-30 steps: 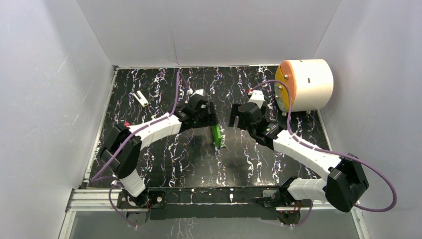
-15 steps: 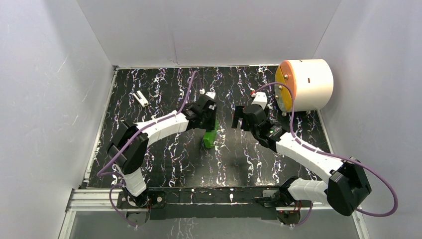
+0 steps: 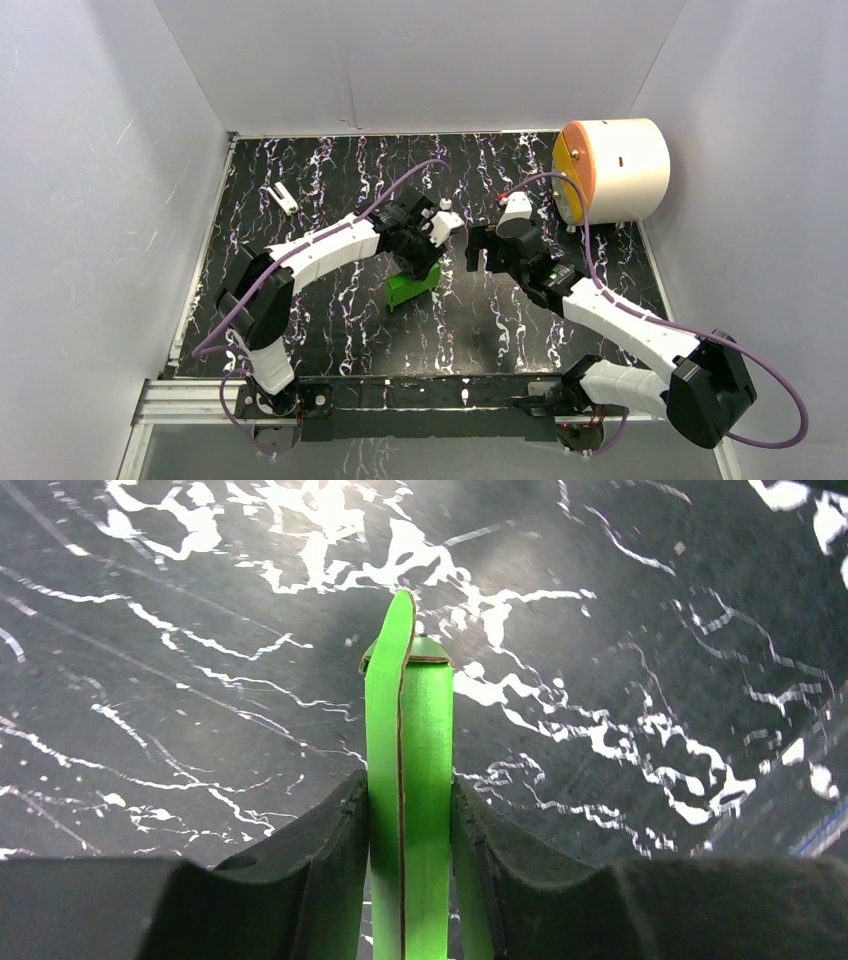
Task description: Fold the paper box
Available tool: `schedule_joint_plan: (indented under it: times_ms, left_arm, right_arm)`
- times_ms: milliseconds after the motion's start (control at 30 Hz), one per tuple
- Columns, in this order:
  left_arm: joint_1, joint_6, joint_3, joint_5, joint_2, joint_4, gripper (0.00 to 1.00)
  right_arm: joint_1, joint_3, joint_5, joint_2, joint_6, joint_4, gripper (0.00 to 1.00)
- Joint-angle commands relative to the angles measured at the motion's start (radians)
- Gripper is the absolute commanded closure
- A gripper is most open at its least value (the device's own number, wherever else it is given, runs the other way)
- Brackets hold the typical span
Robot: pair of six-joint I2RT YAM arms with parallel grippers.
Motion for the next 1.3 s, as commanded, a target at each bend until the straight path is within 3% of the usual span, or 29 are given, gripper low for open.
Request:
schedule_joint_plan:
  times_ms: [0,267,467,733,933,1267]
  left_arm:
    - [-0.003,0.201,0.065,0.141,0.025,-0.139,0.65]
    - [-0.003,0.184,0.054,0.066,-0.036,-0.090,0.45]
    - [-0.001,0.061,-0.015,-0.078,-0.218,0.010,0.38]
    - [0.009,-0.199,-0.200,-0.315,-0.486,-0.006,0.36]
    - [0.015,-0.396,-0.324,-0.343,-0.654,-0.052,0.37]
    - [0.016,-0.434,-0.328,-0.312,-0.632,-0.114,0.41]
  right_arm:
    - [-0.005,-0.041,-0.062,-0.069,-0.065,0.079,0.02]
    - [-0.005,-0.045,-0.188,-0.070,-0.217,0.095,0.01]
    - [-0.005,0.019,-0.300,-0.022,-0.354,0.062,0.02]
    - [-0.004,0.154,-0.445,0.098,-0.512,-0.025,0.08]
    - [-0.005,0.232,-0.546,0.197,-0.567,-0.072,0.13]
    - [-0.005,0.295,-0.681,0.312,-0.685,-0.095,0.26]
